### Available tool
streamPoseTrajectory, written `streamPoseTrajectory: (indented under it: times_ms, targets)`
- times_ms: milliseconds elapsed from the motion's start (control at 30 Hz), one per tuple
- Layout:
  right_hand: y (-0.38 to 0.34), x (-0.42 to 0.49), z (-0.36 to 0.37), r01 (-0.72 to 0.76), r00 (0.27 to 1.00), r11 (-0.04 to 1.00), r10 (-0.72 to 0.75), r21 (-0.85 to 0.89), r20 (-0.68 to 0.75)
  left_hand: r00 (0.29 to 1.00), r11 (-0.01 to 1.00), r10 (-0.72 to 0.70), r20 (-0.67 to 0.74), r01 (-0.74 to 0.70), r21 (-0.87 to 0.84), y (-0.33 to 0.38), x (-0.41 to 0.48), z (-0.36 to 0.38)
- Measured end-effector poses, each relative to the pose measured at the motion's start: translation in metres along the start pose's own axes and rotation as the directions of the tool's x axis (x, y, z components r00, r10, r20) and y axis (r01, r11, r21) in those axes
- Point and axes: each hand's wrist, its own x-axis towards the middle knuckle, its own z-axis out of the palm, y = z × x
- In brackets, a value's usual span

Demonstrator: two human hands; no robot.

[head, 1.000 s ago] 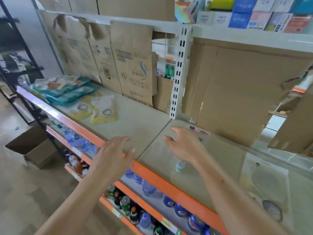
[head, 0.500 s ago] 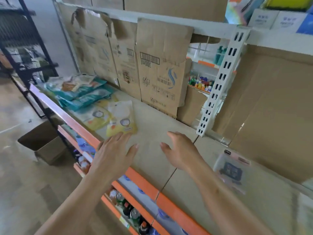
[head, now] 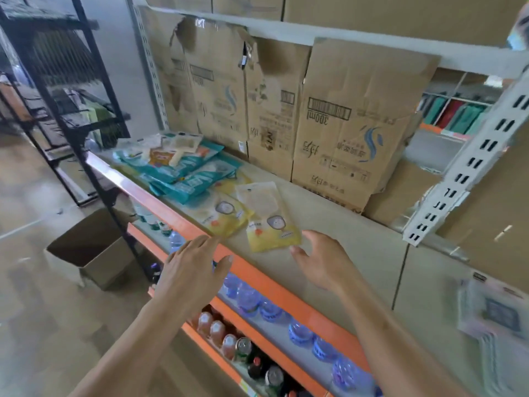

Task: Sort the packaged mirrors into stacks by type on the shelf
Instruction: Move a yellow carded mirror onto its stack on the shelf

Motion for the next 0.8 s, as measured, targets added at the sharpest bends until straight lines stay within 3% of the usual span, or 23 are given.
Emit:
streamPoseTrajectory:
  times_ms: [267,800]
  targets:
    - [-0.012,0.008,0.028,-0.133,0.991,0.991,0.132,-0.02,-0.035,0.994,0.996,0.076,0.075,-0.073,-0.043,-0.043,0.027,-0.003]
    - [0.004,0.064,0.048,-0.323,0.937,0.942,0.332,0.093,-0.109,0.976,0.989,0.142,0.168,-0.134,-0.057,-0.035,0.148,0.009]
